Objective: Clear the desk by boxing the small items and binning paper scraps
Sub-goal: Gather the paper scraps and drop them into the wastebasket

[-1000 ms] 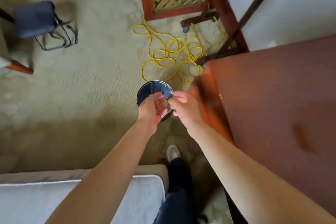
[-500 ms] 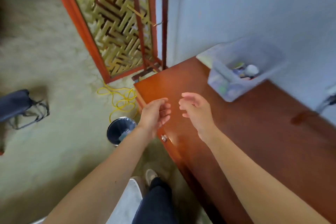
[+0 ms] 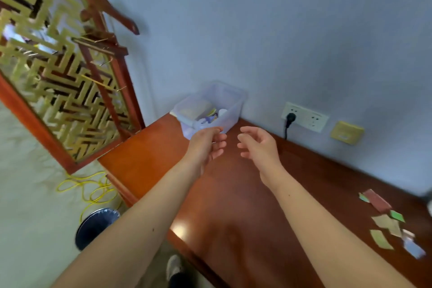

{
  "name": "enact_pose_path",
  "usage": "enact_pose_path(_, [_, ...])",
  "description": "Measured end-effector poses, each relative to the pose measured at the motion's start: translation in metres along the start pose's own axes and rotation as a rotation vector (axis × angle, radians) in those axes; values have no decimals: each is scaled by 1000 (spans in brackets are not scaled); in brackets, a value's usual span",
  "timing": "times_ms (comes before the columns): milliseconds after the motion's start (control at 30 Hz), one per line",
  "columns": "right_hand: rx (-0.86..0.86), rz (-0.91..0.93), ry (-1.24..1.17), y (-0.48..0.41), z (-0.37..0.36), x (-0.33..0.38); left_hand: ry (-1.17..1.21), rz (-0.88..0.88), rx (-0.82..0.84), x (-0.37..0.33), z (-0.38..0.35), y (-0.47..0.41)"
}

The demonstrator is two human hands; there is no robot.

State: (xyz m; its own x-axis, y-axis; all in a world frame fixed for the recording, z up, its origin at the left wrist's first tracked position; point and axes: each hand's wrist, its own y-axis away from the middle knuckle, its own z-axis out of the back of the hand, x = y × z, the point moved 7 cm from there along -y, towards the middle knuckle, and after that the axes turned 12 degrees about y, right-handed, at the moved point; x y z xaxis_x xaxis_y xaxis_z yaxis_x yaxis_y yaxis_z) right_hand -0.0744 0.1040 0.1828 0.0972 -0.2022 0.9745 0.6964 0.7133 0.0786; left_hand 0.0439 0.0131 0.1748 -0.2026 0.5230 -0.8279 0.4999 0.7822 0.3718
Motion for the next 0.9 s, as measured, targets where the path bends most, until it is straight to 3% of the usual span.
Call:
enact_pose_path(300, [-178, -58, -29, 0, 103, -18, -132, 47, 209, 37, -100, -6])
enact_pose_path(900, [-766, -355, -65, 81, 251, -113, -386, 393, 610, 182, -239, -8])
